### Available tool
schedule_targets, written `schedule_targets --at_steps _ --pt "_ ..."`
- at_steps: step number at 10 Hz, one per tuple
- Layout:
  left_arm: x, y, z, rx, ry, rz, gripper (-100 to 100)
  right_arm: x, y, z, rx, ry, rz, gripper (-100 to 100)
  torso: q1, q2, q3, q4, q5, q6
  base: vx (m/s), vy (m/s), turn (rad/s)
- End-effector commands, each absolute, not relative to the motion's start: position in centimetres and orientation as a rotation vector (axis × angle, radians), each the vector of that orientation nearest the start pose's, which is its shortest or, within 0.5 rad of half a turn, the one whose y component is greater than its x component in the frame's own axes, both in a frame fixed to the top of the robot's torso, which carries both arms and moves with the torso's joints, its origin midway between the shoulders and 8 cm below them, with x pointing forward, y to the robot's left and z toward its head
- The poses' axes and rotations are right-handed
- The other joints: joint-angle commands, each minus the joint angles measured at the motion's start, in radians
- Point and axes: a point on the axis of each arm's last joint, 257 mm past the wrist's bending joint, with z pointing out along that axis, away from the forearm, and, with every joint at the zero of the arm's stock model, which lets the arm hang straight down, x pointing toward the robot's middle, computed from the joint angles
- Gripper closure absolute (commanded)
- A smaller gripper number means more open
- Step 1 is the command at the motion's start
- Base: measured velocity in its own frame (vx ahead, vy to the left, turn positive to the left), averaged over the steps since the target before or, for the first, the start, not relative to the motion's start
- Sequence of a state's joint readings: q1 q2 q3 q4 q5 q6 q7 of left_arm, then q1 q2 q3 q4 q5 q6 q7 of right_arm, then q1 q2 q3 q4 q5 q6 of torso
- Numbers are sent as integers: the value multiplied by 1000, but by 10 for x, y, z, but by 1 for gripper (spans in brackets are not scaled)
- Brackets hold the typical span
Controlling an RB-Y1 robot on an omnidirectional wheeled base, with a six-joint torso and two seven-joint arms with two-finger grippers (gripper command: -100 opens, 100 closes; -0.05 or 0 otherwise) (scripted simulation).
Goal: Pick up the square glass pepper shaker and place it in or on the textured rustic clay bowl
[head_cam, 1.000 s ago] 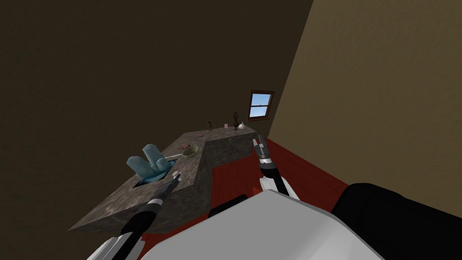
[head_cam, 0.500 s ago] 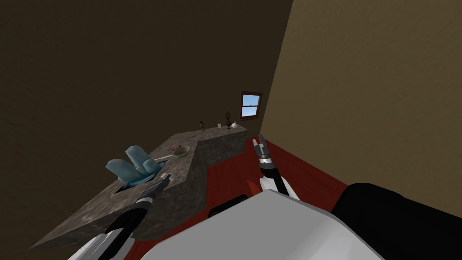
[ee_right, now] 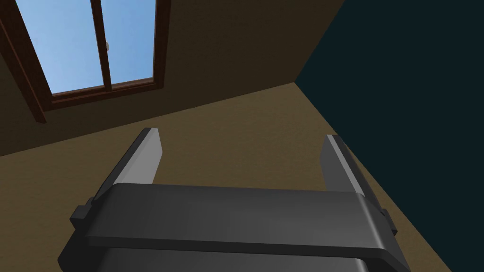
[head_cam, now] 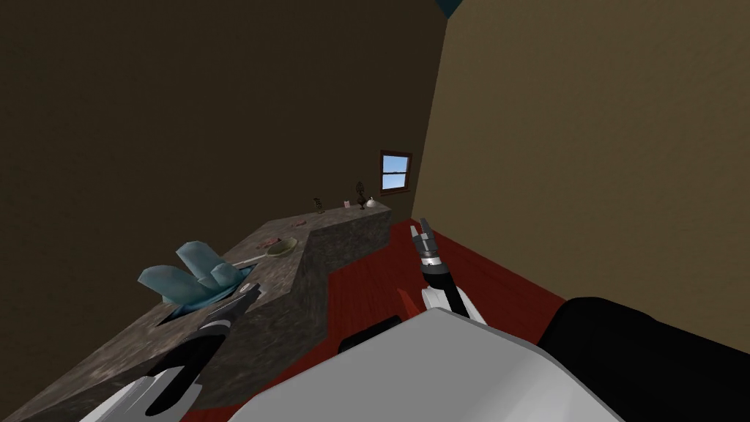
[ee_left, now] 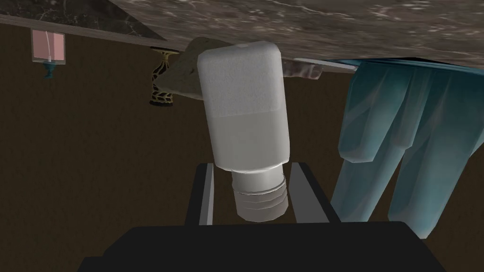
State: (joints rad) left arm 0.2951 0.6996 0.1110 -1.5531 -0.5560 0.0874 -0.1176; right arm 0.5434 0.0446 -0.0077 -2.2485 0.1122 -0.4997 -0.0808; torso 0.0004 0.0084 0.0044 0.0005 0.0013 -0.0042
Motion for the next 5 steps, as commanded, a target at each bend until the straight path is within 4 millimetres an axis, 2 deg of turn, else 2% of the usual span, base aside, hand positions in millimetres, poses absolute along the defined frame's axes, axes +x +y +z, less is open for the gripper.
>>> schedule_targets --at_steps 1,5 --pt "433 554 -259 -406 1762 143 100 347 -280 -5 708 670 1267 0 0 0 0 0 0 0 -55 -26 -129" --pt "433 599 -232 -484 1722 235 100 347 -280 -5 708 670 1267 0 0 -4 -3 -1 -2 3 -70 -23 -226"
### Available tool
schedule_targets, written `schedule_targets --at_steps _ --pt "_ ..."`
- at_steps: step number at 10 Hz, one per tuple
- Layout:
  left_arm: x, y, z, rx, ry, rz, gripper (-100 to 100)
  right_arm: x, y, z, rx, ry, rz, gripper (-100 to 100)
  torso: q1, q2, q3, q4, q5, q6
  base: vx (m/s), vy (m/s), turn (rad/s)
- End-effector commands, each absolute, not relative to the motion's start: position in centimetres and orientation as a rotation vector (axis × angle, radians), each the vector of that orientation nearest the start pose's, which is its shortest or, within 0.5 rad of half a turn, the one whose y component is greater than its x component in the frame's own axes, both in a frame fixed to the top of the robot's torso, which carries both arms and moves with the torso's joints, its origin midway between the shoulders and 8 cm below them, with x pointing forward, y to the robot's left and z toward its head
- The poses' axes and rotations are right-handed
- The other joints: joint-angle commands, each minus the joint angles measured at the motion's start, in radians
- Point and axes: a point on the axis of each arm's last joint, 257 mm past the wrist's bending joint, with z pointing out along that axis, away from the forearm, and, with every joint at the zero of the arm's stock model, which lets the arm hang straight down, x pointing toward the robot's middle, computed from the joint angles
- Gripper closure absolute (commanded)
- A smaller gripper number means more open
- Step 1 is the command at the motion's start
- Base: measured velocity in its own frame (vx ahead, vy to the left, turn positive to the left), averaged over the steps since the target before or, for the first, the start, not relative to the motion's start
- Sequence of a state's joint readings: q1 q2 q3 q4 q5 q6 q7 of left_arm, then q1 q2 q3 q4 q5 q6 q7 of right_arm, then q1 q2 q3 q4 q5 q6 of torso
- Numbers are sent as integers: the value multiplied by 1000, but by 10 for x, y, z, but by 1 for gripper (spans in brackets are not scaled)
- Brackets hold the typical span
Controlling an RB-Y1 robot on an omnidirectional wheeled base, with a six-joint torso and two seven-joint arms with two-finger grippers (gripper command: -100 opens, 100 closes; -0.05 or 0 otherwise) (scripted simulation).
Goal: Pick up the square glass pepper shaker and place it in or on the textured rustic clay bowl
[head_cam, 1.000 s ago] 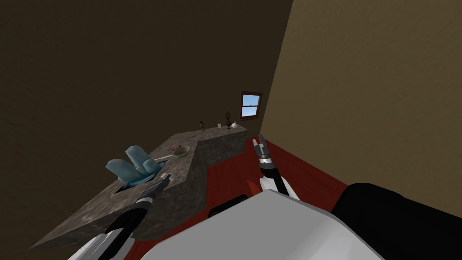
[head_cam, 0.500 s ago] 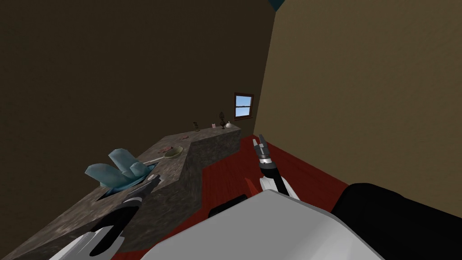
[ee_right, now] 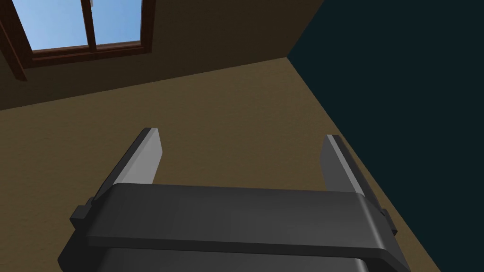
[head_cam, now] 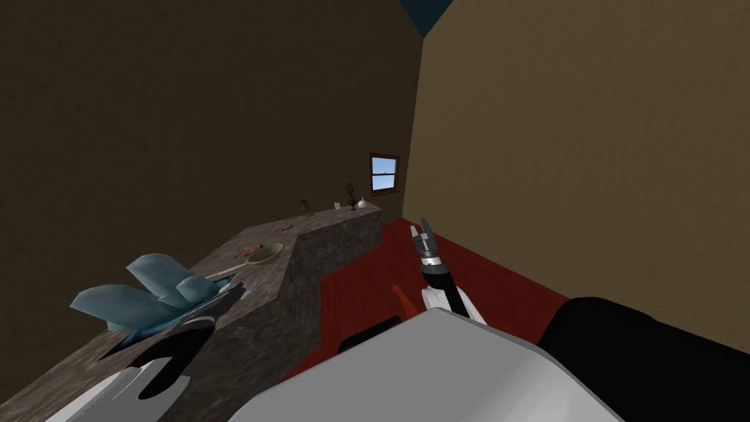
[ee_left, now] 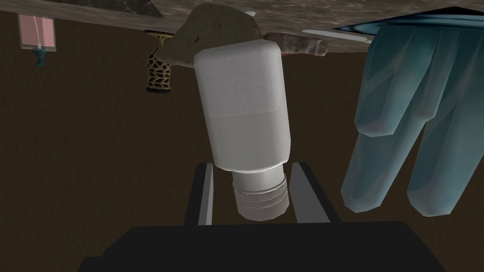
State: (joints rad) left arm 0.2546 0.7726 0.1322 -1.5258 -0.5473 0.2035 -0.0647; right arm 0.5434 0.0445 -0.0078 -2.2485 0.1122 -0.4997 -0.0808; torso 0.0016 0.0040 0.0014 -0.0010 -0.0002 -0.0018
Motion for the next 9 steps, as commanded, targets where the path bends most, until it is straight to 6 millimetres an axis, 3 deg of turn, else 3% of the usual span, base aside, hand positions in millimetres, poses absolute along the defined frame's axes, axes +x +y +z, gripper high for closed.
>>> schedule_targets --at_steps 1,6,9 --pt "432 608 -226 -504 1711 252 100 347 -280 -5 708 670 1267 0 0 0 0 0 0 0 -51 4 -201" --pt "429 642 -198 -595 1662 299 100 347 -280 -5 708 671 1266 0 5 -5 -3 -1 1 0 -10 42 -200" --pt "429 653 -186 -648 1642 290 100 347 -280 -5 708 671 1266 0 8 -7 -5 -2 1 0 38 113 -192"
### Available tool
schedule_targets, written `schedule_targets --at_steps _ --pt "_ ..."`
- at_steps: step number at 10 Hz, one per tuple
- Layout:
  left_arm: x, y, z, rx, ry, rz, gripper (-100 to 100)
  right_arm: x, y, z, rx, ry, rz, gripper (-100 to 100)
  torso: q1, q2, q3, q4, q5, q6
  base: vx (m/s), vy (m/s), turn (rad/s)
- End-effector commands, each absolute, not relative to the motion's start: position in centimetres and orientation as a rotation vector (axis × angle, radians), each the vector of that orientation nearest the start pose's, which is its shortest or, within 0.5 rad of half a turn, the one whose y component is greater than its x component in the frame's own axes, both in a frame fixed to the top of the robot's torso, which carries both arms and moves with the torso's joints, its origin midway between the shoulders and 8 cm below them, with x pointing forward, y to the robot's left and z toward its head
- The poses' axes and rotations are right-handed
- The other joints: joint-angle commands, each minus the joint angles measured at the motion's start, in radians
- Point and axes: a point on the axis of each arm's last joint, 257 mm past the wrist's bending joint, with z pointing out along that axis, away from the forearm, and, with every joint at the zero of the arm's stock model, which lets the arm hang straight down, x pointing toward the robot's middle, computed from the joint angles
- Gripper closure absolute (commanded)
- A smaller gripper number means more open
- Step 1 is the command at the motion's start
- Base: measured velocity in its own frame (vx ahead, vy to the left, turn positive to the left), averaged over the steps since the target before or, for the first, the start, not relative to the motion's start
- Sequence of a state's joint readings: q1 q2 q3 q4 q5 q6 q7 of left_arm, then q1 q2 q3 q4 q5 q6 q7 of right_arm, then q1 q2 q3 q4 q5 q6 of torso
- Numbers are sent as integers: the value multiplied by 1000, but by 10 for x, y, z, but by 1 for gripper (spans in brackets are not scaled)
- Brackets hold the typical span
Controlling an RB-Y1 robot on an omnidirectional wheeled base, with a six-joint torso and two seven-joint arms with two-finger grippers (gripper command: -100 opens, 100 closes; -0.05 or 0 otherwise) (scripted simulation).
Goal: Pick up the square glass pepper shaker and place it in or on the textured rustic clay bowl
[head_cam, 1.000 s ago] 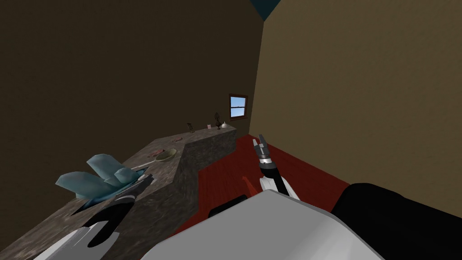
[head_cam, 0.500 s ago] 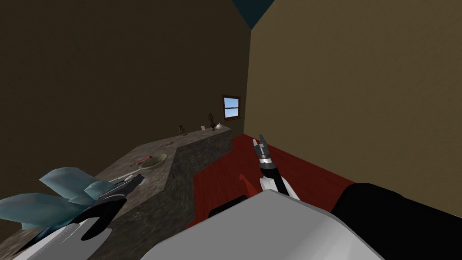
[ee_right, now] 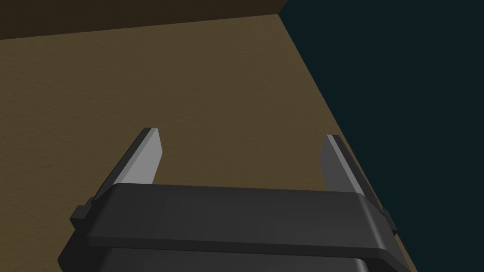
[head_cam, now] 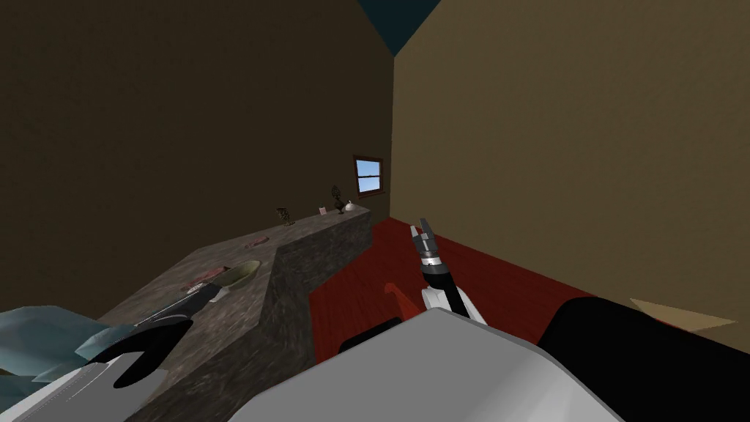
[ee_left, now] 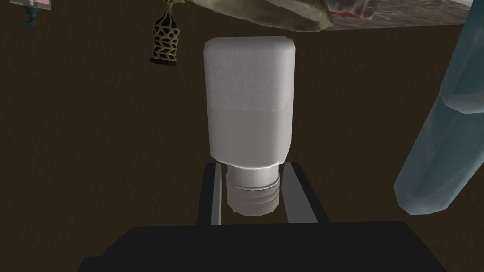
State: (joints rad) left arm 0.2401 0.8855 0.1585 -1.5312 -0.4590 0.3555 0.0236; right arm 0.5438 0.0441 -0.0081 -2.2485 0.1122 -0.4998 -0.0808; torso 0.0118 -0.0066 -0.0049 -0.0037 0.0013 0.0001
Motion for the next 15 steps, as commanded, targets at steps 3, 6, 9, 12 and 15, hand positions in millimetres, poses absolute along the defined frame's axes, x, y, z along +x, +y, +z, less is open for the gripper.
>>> schedule_targets --at_steps 3,6,9,12,15 --pt "429 654 -180 -689 1635 260 100 347 -280 -5 708 671 1266 0 2 0 -1 -1 1 -1 59 169 -181" --pt "429 655 -175 -730 1630 229 100 347 -280 -5 708 671 1266 0 5 -2 -1 -1 3 -2 67 192 -144" --pt "429 655 -172 -733 1628 228 -100 347 -280 -5 709 671 1266 0 -3 2 1 0 2 -3 24 68 -66" --pt "429 655 -172 -733 1628 228 -100 347 -280 -5 709 671 1266 0 -8 4 3 1 1 -3 1 2 0" --pt "430 656 -158 -730 1623 228 -100 347 -280 -5 709 671 1266 0 -9 5 3 1 1 -3 0 0 8"
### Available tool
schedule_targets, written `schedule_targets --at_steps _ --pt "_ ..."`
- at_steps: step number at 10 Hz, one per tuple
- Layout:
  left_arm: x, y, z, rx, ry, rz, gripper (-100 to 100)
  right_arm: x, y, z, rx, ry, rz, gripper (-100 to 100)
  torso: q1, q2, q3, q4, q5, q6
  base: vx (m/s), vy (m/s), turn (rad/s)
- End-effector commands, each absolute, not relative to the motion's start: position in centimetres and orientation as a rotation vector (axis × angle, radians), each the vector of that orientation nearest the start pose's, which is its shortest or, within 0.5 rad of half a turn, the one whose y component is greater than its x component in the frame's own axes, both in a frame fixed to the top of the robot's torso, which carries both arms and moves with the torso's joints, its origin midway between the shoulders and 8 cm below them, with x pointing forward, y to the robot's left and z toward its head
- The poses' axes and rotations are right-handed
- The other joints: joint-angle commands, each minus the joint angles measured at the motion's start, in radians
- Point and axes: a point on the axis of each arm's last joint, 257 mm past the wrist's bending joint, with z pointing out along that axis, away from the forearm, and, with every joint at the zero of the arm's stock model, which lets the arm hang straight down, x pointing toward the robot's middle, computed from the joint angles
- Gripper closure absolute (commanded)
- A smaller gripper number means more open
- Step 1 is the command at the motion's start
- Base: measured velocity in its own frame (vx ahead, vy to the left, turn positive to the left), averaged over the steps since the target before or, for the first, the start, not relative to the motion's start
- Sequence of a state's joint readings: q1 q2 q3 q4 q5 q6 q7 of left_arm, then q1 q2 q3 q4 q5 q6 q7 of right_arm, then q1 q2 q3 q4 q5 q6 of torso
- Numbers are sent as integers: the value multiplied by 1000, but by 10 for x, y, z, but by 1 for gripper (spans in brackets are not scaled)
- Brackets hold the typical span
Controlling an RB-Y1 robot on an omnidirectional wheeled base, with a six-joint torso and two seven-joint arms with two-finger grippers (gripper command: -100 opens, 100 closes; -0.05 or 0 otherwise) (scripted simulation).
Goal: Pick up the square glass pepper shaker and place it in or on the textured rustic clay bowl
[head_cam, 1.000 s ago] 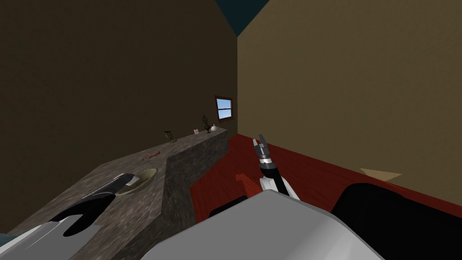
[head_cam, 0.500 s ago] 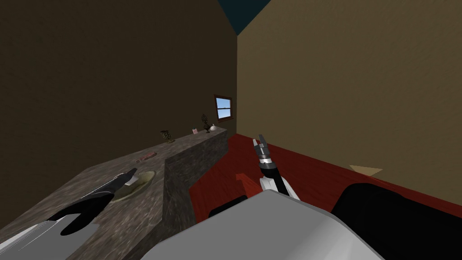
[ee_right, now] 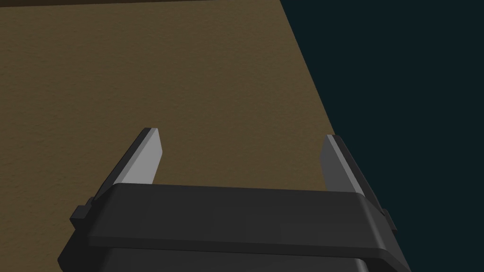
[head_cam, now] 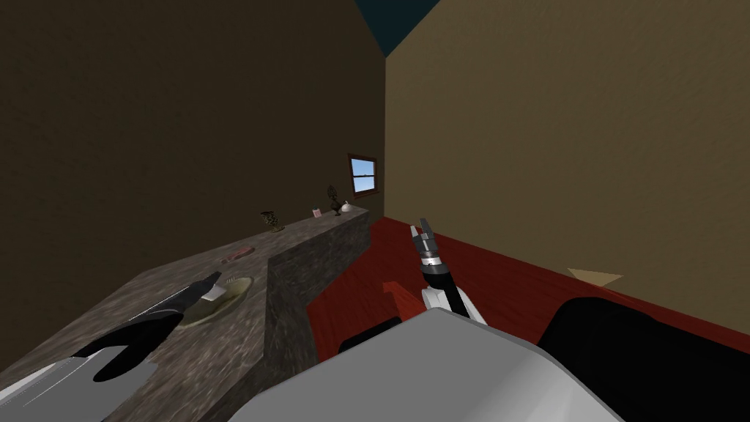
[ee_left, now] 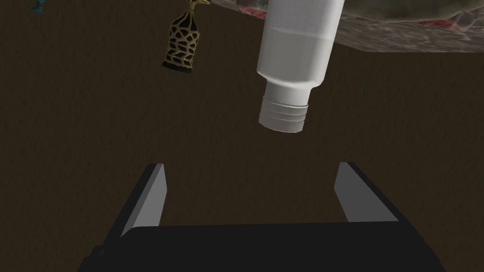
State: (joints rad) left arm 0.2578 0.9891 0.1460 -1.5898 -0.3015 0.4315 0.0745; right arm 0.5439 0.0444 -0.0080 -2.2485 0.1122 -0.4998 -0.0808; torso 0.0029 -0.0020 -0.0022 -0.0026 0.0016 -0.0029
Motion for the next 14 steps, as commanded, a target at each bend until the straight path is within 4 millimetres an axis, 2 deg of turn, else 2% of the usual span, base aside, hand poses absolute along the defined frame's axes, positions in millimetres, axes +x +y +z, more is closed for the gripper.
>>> schedule_targets --at_steps 1,8,9,10,14 --pt "431 656 -152 -729 1622 227 -100 347 -280 -5 709 671 1266 0 0 0 0 0 0 0 2 -2 19" --pt "436 647 -111 -715 1626 217 -100 347 -280 -5 709 671 1266 0 0 0 0 0 0 0 1 -2 14" --pt "436 648 -114 -715 1625 218 -100 347 -280 -5 709 671 1266 0 0 0 0 0 0 0 0 0 0" --pt "436 648 -114 -716 1624 218 0 347 -280 -5 709 671 1266 0 0 0 0 0 0 0 0 0 0" --pt "436 649 -114 -716 1624 218 0 347 -280 -5 709 671 1266 0 0 0 0 0 0 0 0 0 0"
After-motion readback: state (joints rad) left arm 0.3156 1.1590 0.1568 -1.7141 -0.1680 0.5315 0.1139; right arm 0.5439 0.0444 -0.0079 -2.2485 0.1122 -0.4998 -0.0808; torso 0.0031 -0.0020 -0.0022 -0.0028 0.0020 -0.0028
